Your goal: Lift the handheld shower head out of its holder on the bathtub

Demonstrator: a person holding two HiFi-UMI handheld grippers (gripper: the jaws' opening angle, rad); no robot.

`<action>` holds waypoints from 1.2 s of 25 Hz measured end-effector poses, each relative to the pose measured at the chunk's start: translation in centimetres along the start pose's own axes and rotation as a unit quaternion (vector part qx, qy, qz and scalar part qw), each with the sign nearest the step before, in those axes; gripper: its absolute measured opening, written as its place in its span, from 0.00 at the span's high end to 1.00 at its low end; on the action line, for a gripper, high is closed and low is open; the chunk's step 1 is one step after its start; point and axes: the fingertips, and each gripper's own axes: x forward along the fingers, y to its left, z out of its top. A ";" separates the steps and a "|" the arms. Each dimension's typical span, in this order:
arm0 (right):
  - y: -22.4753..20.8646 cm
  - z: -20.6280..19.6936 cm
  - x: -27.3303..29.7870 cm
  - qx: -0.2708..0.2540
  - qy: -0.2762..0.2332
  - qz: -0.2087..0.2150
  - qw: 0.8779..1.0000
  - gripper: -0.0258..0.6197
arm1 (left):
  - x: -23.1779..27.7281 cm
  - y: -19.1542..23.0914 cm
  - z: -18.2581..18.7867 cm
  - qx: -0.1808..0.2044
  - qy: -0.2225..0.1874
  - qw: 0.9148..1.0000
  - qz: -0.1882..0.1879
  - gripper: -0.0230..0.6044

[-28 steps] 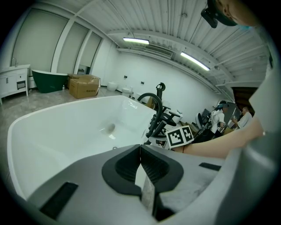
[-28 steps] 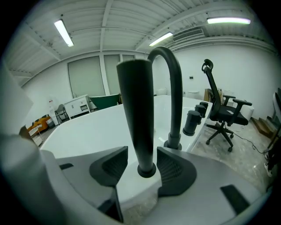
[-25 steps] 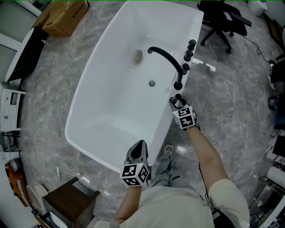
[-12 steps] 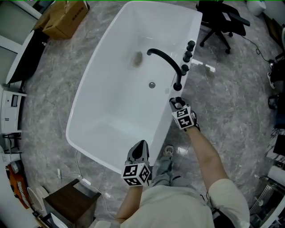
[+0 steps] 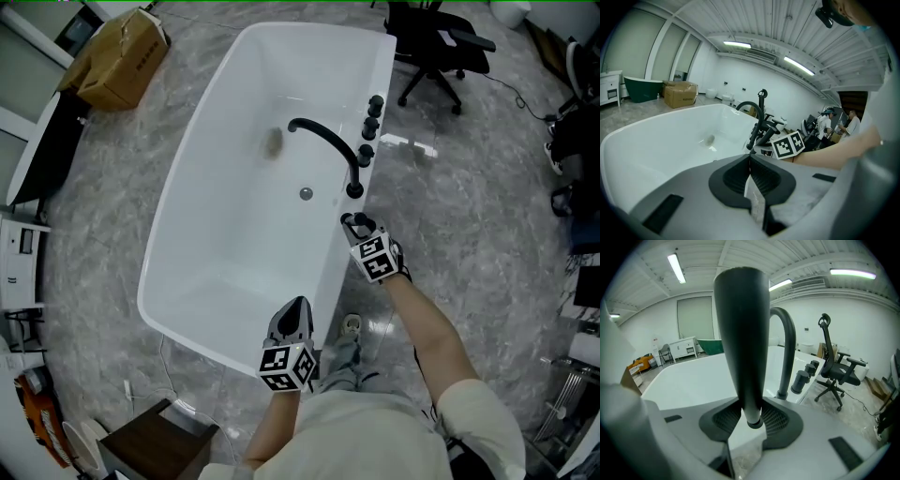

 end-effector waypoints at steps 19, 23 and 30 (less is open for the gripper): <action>1.5 4.5 -10.2 -0.001 -0.074 -0.045 0.996 0.74 | -5.8 -3.1 0.3 0.023 -0.043 0.999 -0.025 0.93; 2.2 5.4 -13.4 -0.011 -0.100 -0.048 0.994 0.74 | -7.0 -4.2 -0.3 0.032 -0.049 0.998 -0.025 0.93; 3.6 6.1 -19.5 -0.009 -0.139 -0.062 0.988 0.74 | -10.0 -6.6 -0.6 0.047 -0.067 0.996 -0.037 0.93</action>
